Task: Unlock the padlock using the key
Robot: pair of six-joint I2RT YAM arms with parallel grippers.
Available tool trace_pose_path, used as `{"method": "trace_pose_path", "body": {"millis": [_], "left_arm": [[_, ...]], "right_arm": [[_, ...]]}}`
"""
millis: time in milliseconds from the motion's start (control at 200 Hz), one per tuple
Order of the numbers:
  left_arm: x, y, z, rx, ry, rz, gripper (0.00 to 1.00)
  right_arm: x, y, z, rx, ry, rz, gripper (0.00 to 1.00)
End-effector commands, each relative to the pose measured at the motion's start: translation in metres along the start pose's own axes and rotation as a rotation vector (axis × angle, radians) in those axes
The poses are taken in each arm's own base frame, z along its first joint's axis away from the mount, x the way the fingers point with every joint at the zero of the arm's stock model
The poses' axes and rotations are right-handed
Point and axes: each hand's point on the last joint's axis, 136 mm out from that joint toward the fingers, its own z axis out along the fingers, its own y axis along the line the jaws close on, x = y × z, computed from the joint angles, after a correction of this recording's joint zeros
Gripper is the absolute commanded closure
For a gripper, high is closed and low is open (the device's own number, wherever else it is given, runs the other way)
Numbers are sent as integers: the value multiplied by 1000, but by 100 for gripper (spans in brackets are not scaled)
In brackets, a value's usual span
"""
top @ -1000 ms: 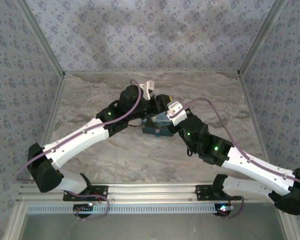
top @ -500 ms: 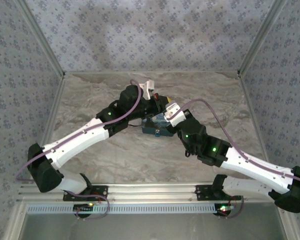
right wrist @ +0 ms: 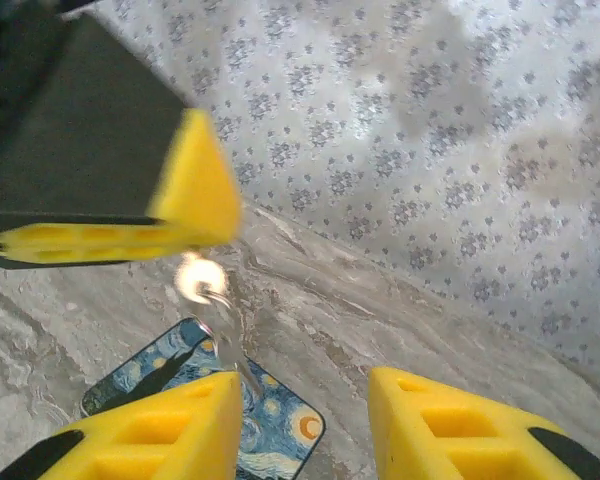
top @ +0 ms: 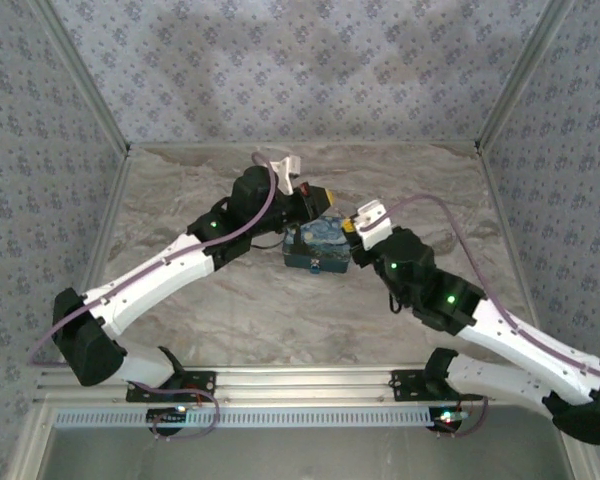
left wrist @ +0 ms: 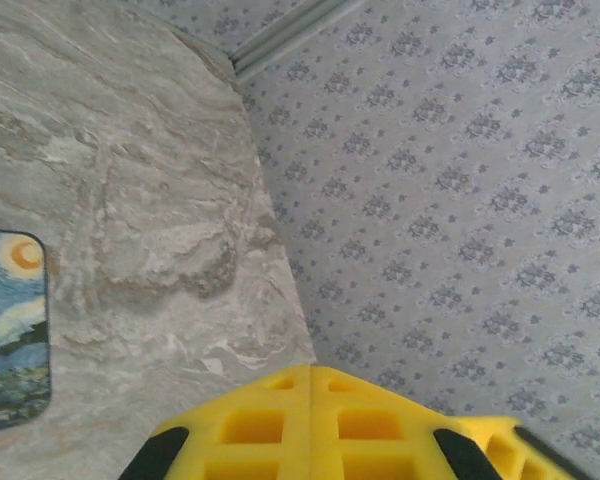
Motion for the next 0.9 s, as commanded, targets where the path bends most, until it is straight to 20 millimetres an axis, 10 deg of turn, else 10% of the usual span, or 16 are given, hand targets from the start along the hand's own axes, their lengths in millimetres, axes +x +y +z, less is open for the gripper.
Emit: {"method": "trace_pose_path", "body": {"millis": [0,455,899], "left_arm": [[-11,-12,-16,61,-41,83,100],[-8,-38,-38,223,-30,216,100],[5,-72,-45,374,-21,241,100]], "right_arm": [[-6,-1,-13,-132,14,200,58],[-32,23,0,-708,44,798,70],[-56,29,-6,-882,-98,943,61]]}}
